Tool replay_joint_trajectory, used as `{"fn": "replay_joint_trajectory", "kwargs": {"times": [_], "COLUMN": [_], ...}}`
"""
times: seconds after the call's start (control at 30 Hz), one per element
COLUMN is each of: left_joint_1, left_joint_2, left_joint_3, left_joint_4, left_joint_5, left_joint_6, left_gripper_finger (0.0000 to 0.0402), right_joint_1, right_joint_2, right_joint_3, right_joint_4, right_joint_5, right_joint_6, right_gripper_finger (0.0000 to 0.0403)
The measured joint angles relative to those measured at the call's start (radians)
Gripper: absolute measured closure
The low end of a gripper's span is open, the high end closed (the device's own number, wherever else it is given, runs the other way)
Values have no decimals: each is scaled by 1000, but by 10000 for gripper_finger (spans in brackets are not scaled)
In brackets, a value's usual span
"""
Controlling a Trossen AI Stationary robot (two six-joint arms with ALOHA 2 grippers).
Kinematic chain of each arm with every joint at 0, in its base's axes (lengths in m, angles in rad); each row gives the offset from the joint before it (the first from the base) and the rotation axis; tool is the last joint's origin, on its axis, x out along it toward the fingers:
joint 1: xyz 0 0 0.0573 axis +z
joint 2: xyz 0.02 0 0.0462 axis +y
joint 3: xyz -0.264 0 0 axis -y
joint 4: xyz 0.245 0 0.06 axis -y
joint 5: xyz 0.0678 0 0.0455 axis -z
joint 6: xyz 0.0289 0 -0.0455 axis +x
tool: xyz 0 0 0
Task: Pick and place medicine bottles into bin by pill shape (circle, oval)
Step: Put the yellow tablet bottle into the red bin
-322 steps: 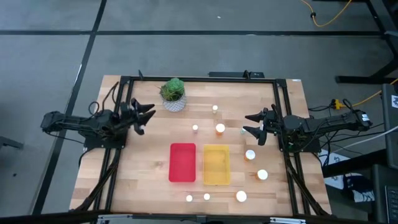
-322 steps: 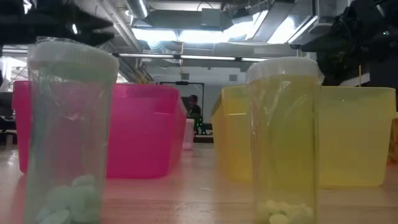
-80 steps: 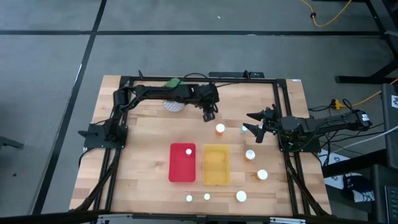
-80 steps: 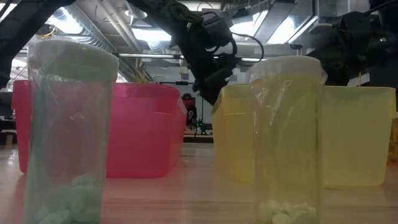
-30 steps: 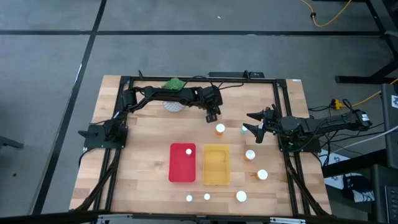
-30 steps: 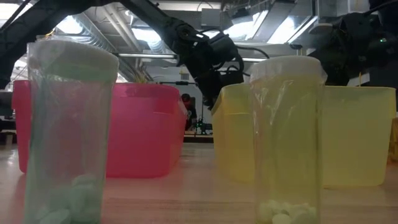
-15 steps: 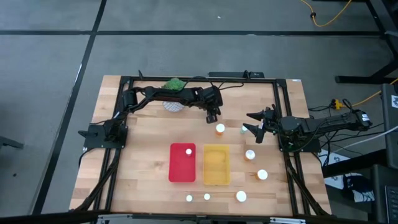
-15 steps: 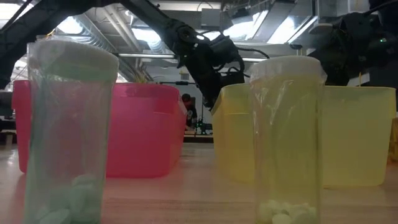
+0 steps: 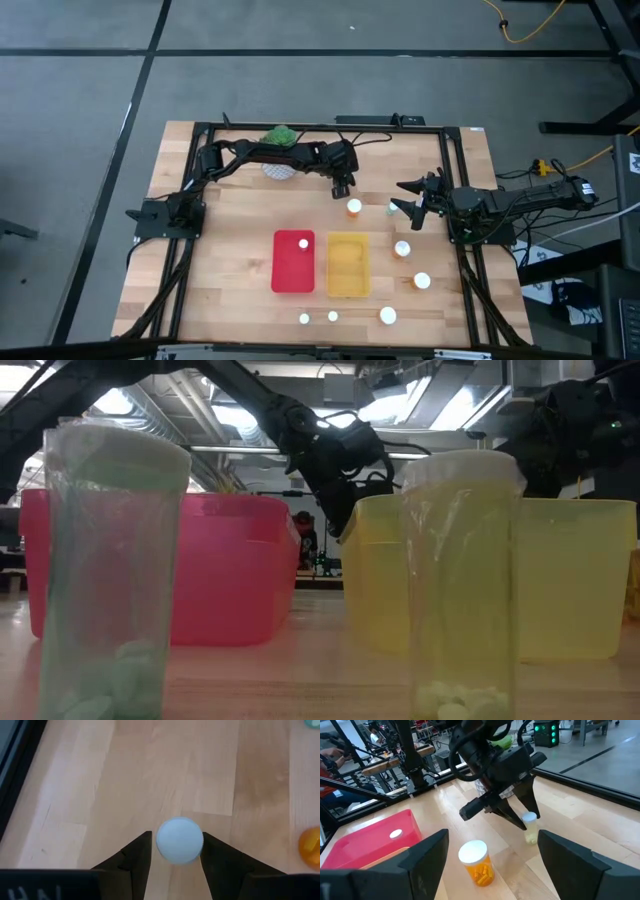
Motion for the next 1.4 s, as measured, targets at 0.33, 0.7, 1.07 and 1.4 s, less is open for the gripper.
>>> {"fn": "replay_joint_trajectory", "kwargs": {"times": [0.33,0.7,1.07,1.4], "left_joint_1": [1,-10,-158,-388], "left_joint_2": [0,-50,-359,-559], "left_joint_3": [0,-1,0,-106], "left_joint_4": [29,-57,-467,-708], "left_joint_5": [0,-41,-90,-89], "left_joint_6": [1,0,-109,-267], "left_gripper_finger": [264,307,309,310], "right_joint_1": [0,0,0,0], "right_joint_2": [0,0,0,0], "right_joint_3": [0,0,0,0], "right_joint_4": [0,-6,-22,-33], "right_joint_5": [0,0,0,0], "right_joint_6": [0,0,26,60], "right_gripper_finger": [95,95,95,95]}}
